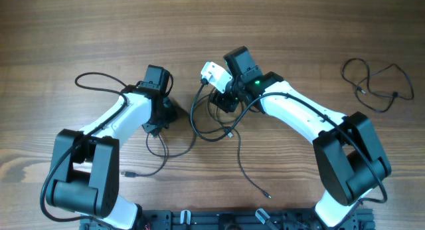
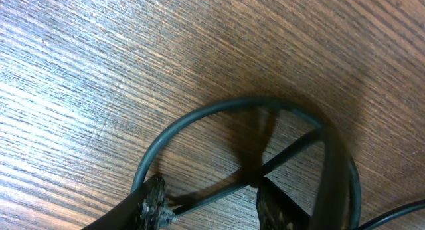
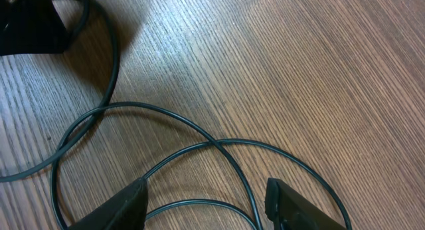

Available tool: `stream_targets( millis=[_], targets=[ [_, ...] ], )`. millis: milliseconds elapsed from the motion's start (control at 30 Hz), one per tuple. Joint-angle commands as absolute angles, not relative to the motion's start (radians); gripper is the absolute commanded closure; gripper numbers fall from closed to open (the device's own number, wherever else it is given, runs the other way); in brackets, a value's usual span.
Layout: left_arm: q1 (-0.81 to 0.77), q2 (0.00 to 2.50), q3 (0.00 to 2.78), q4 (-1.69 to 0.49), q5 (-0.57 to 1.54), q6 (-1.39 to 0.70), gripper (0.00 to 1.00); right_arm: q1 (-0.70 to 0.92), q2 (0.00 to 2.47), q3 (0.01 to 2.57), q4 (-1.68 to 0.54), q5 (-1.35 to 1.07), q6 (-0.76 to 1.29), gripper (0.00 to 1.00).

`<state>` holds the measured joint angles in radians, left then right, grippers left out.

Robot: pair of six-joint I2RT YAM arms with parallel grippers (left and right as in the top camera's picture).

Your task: Untangle cables

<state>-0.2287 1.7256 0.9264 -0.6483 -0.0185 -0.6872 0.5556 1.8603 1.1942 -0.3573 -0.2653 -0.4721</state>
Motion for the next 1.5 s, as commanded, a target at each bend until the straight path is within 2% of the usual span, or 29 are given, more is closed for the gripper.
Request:
stream_targets(
  millis=[0, 133, 233, 433, 633, 700, 733, 767, 800, 833, 933, 1067, 1167, 1300, 1467],
  targets=[
    [-0.22, 1.757, 0.894, -0.649, -0.042, -0.693, 0.53, 0.557, 1.866, 1.202, -0.359, -0.27, -0.497, 0.41],
    [-0.22, 1.757, 0.894, -0.649, -0.042, -0.693, 0.54, 0.557, 1.915, 1.202, -0.352, -0.27, -0.495, 0.41],
    [-0.22, 1.757, 0.894, -0.648, -0.042, -0.693, 0.54, 0.557, 1.949, 1.202, -0.344, -0.27, -0.498, 0.36],
    [-0.22, 1.757, 0.894, -0.648, -0.042, -0.693, 0.53, 0.557, 1.989, 1.202, -0.312, -0.27, -0.496, 0.36],
    [-0.22, 1.757, 0.894, -0.647, -0.042, -0.693, 0.53, 0.556, 2.013, 1.202, -0.307, -0.264, -0.494, 0.52],
    [-0.22, 1.757, 0.894, -0.648, -0.043, -0.692, 0.53, 0.556, 2.013, 1.202, -0.304, -0.259, -0.487, 0.65],
    [-0.22, 1.757, 0.894, -0.647, -0.042, -0.692, 0.53, 0.556, 2.013, 1.202, -0.303, -0.257, -0.487, 0.65],
    [-0.22, 1.757, 0.894, -0.647, -0.043, -0.692, 0.53, 0.556, 2.013, 1.202, -0.3, -0.237, -0.487, 0.64],
    [-0.22, 1.757, 0.894, -0.647, -0.043, -0.693, 0.53, 0.556, 2.013, 1.202, -0.3, -0.212, -0.486, 0.45],
    [-0.22, 1.757, 0.894, -0.647, -0.043, -0.693, 0.53, 0.556, 2.013, 1.202, -0.29, -0.179, -0.487, 0.41],
    [-0.22, 1.757, 0.894, -0.647, -0.043, -0.692, 0.53, 0.556, 2.013, 1.202, -0.276, -0.153, -0.486, 0.46],
    [-0.22, 1.757, 0.894, -0.647, -0.043, -0.693, 0.53, 0.556, 2.013, 1.202, -0.285, -0.158, -0.438, 0.57],
    [-0.22, 1.757, 0.894, -0.648, -0.042, -0.693, 0.53, 0.556, 2.013, 1.202, -0.311, -0.196, -0.437, 0.71],
    [-0.22, 1.757, 0.894, -0.648, -0.042, -0.693, 0.53, 0.556, 2.013, 1.202, -0.312, -0.195, -0.4, 0.96],
    [-0.22, 1.757, 0.894, -0.648, -0.042, -0.692, 0.5, 0.556, 2.007, 1.206, -0.308, -0.176, -0.147, 0.96]
  ],
)
